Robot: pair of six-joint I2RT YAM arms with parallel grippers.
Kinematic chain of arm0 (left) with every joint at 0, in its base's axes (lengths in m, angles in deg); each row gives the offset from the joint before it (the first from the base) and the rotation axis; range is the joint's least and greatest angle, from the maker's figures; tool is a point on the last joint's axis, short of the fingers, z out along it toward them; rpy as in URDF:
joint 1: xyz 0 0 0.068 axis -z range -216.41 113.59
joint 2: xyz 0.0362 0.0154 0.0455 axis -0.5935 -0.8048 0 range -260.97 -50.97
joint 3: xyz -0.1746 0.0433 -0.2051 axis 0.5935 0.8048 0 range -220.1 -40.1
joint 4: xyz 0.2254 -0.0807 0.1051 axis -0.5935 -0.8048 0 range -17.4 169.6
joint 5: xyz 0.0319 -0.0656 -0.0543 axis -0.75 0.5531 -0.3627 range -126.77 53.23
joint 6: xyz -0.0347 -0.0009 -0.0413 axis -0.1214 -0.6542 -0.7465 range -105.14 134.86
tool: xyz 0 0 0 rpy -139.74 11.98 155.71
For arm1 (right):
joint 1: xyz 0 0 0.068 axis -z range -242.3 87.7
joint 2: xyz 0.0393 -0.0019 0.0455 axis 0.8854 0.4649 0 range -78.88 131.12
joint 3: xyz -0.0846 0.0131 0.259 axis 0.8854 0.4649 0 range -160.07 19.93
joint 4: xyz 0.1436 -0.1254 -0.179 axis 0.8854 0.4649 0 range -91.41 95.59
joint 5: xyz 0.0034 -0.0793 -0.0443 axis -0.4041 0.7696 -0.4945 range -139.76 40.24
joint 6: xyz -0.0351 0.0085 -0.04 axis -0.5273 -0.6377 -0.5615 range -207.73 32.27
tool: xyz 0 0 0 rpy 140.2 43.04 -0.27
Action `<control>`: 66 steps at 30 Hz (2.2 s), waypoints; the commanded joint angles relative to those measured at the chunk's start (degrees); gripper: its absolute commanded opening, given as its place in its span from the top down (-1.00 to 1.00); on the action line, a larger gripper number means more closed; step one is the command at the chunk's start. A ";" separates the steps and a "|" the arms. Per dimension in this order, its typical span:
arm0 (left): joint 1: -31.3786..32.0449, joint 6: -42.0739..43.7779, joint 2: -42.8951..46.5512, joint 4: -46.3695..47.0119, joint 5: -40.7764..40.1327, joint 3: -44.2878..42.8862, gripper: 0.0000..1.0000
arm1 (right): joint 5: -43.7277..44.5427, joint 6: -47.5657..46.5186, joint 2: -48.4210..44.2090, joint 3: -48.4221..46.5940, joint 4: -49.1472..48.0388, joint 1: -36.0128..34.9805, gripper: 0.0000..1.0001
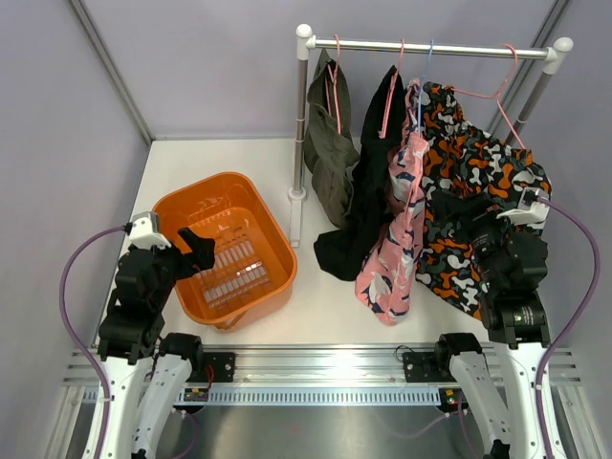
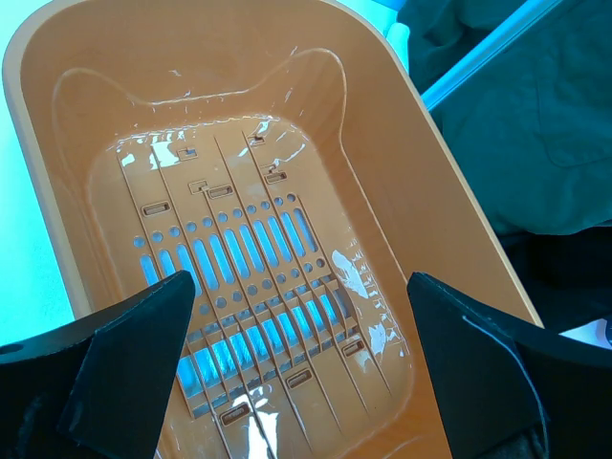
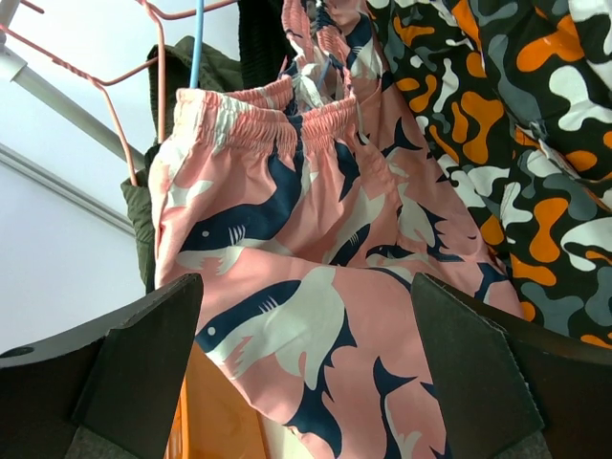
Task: Remove the shorts from the hanger
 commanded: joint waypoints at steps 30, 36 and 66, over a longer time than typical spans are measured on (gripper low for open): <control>-0.28 0.94 1.56 3.39 6.39 0.21 -0.98 | 14.12 -27.24 49.49 -65.53 14.39 2.17 -0.99; -0.28 1.20 1.73 3.48 6.83 0.12 -0.98 | 17.81 -29.35 47.28 -62.08 13.50 3.84 -0.99; 0.86 1.03 2.70 3.40 6.31 0.21 -0.98 | -3.01 -24.26 56.77 -56.19 2.78 12.81 -0.78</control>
